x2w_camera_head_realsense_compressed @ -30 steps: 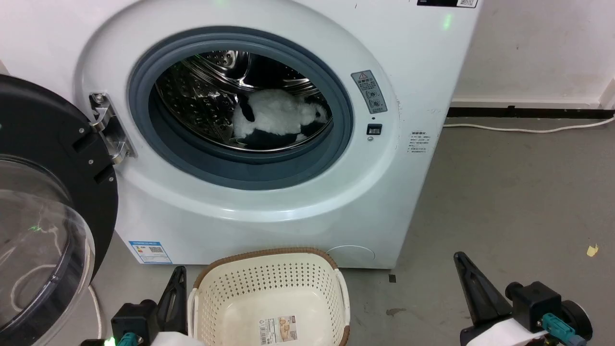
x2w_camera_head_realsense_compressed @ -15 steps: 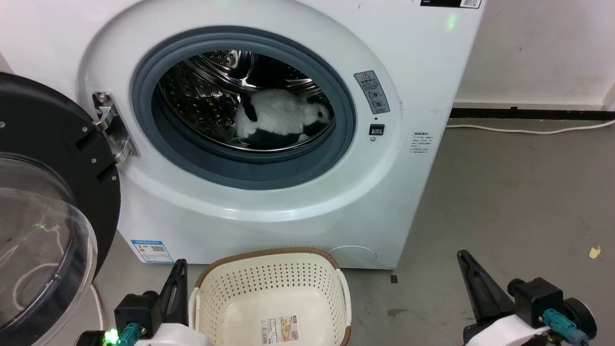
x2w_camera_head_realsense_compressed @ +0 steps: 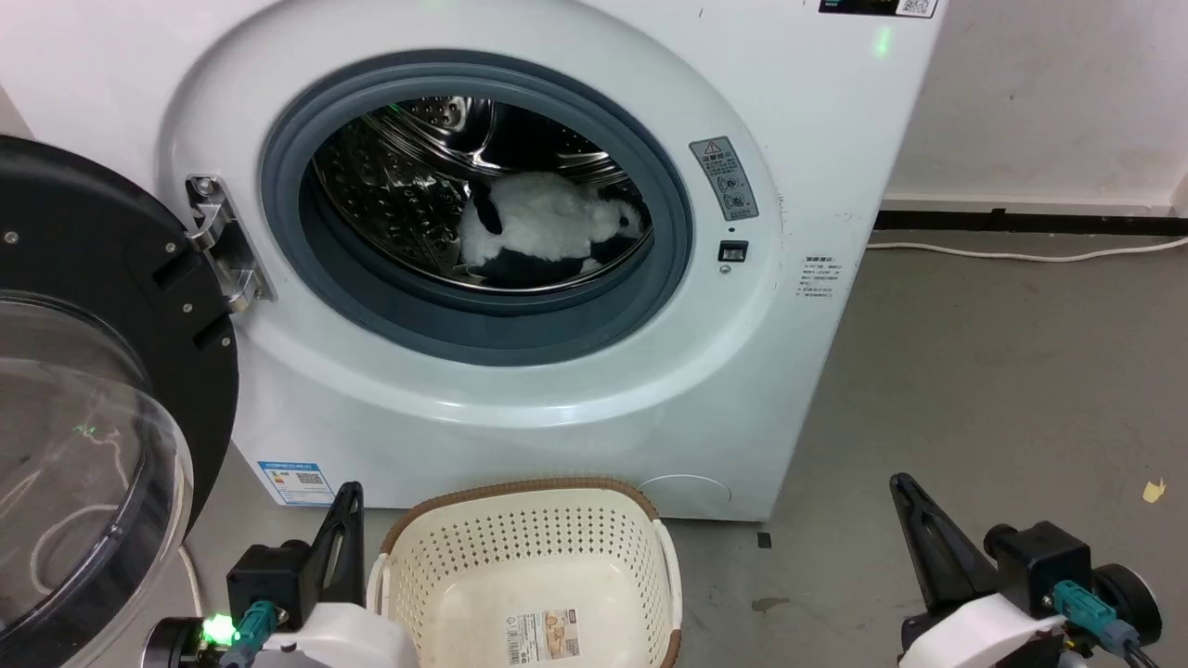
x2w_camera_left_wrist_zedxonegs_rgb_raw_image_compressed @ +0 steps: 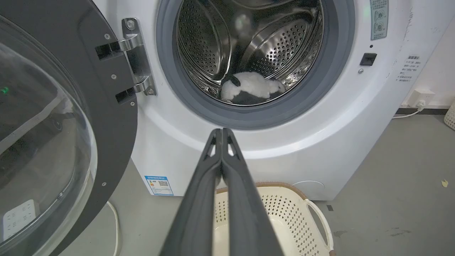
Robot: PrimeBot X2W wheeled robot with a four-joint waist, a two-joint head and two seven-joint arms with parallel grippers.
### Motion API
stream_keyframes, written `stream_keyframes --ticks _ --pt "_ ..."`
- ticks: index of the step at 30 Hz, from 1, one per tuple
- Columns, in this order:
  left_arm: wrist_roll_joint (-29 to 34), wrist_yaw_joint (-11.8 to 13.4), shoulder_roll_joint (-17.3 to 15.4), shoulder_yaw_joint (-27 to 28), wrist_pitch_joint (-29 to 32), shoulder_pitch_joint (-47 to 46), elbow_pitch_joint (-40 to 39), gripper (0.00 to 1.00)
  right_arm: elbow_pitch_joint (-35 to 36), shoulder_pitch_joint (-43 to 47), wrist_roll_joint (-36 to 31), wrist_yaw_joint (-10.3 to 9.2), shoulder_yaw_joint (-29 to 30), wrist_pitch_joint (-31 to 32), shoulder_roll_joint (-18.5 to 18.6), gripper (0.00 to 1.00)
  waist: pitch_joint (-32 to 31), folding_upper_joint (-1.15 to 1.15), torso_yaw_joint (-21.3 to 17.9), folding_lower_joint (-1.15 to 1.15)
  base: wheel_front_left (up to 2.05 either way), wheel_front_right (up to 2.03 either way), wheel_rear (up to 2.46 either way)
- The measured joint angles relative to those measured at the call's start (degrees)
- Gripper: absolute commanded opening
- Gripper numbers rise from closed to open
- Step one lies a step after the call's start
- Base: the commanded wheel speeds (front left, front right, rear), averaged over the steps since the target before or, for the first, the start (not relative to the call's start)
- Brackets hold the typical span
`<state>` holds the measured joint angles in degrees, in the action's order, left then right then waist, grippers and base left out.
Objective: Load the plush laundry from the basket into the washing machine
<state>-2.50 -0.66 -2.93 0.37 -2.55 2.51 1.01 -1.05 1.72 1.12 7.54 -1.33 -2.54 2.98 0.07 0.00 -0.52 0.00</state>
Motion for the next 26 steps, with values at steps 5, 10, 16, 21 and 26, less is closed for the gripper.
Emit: stream_keyframes --ticks 5,10,16,21,26 --pt "0.4 0.1 0.0 -0.1 0.5 -0.3 -0.2 0.00 0.2 -0.2 -0.2 0.00 0.3 0.5 0.0 0.00 0.0 0.00 0.1 0.00 0.00 0.00 0.00" --pt "1.0 0.1 0.0 -0.1 1.1 -0.5 -0.3 0.00 0.3 -0.3 -0.3 0.00 0.6 1.0 0.0 0.00 0.0 0.00 0.2 0.00 0.00 0.00 0.00" --pt "1.5 0.3 0.0 -0.2 1.7 -1.4 -0.5 0.00 0.6 -1.0 -0.6 0.00 0.9 1.6 0.0 0.00 -0.1 0.00 0.4 0.00 0.00 0.00 0.00" --pt "2.0 0.5 0.0 -0.3 2.4 -1.6 -0.6 0.00 0.7 -1.0 -0.7 0.00 1.2 2.5 0.0 0.00 -0.1 0.00 0.5 0.00 0.00 0.00 0.00" --pt "2.4 0.5 0.0 -0.3 2.5 -1.6 -0.7 0.00 0.8 -1.0 -0.7 0.00 1.2 2.5 0.0 0.00 -0.1 0.00 0.5 0.00 0.00 0.00 0.00"
